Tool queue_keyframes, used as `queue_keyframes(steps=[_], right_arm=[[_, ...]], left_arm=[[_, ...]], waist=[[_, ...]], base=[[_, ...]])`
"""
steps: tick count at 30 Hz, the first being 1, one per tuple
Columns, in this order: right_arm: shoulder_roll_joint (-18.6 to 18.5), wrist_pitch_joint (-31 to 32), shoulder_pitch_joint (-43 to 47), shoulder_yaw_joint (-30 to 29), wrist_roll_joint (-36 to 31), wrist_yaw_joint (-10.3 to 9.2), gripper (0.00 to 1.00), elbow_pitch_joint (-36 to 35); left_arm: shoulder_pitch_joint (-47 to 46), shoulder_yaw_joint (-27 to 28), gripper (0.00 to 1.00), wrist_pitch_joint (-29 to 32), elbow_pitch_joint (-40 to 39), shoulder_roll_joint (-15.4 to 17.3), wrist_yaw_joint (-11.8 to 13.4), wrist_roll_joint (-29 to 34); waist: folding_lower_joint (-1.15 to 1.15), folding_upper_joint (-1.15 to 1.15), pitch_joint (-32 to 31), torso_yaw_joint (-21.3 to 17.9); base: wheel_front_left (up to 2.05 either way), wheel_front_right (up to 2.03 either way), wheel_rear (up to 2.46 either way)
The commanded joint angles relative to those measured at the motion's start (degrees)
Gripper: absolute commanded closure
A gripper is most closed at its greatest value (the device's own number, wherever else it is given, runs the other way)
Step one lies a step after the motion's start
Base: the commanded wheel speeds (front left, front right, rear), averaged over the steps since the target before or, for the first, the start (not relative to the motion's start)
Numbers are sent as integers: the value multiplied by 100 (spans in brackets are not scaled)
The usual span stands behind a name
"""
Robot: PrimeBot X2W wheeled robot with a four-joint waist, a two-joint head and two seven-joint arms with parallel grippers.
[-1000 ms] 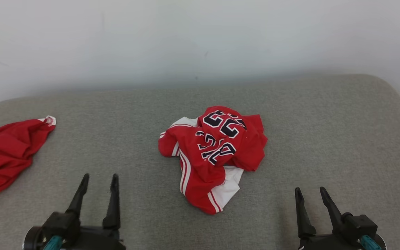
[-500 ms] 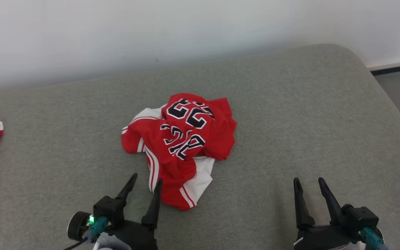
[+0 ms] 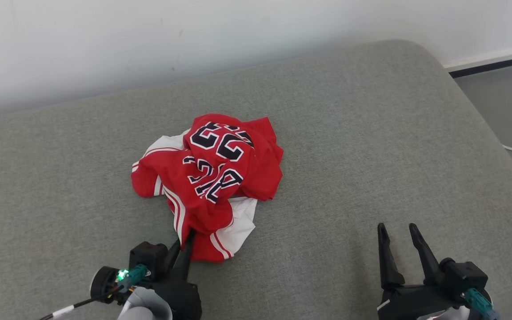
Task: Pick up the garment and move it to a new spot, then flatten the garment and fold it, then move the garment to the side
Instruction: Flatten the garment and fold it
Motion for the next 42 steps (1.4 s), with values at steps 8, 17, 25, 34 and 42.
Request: queue_keyframes(steps=[8,17,25,34,42], right_arm=[[14,-2,227,-94,43,-13,0,63],[13,-3,386,-68,123,-13,0,90],[11,-3,442,-65,105,-13,0,124],[12,-2,425,-162,7,-13,0,115],[13,-3,426,-159,-18,-13,0,129]], left_arm=[[29,270,100,-117,-681,402,219,103],[645,542,100,449,-2158,1175,592,179],[1924,851,100,926,-3152,1385,957,-212],[2302,779,0,543,-3135,1067,944,-453],[2070,837,0,289,-3693,1146,987,-336]], waist=[[0,-1,-413,636],[0,-1,-731,1205],[0,-1,-796,1285],[0,-1,-861,1370],[0,-1,-909,1523]], base=[[0,0,0],[0,0,0],[0,0,0],[0,0,0],[0,0,0]])
